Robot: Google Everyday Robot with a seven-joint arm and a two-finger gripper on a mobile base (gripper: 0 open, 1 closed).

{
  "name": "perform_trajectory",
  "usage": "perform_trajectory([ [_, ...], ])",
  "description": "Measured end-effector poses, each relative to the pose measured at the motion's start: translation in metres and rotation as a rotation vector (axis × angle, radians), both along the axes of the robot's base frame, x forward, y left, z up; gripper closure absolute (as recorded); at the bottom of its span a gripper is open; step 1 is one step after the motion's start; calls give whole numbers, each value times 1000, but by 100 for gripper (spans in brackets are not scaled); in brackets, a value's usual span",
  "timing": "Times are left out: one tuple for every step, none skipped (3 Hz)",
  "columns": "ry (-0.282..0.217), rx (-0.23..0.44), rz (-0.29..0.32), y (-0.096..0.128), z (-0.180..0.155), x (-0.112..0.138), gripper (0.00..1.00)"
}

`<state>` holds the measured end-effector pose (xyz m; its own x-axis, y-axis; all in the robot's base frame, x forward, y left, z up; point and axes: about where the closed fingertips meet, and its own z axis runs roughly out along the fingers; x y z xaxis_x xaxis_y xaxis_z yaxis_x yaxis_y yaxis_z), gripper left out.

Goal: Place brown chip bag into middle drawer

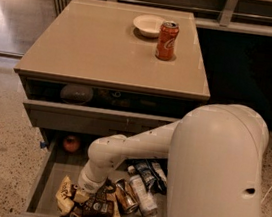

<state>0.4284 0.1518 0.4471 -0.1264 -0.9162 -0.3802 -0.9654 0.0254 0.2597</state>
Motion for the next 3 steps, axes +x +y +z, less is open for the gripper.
perform_trajectory([
  [0, 0, 0, 0, 0, 0, 7],
  [0, 0, 0, 0, 0, 0, 0],
  [0, 0, 0, 0, 0, 0, 0],
])
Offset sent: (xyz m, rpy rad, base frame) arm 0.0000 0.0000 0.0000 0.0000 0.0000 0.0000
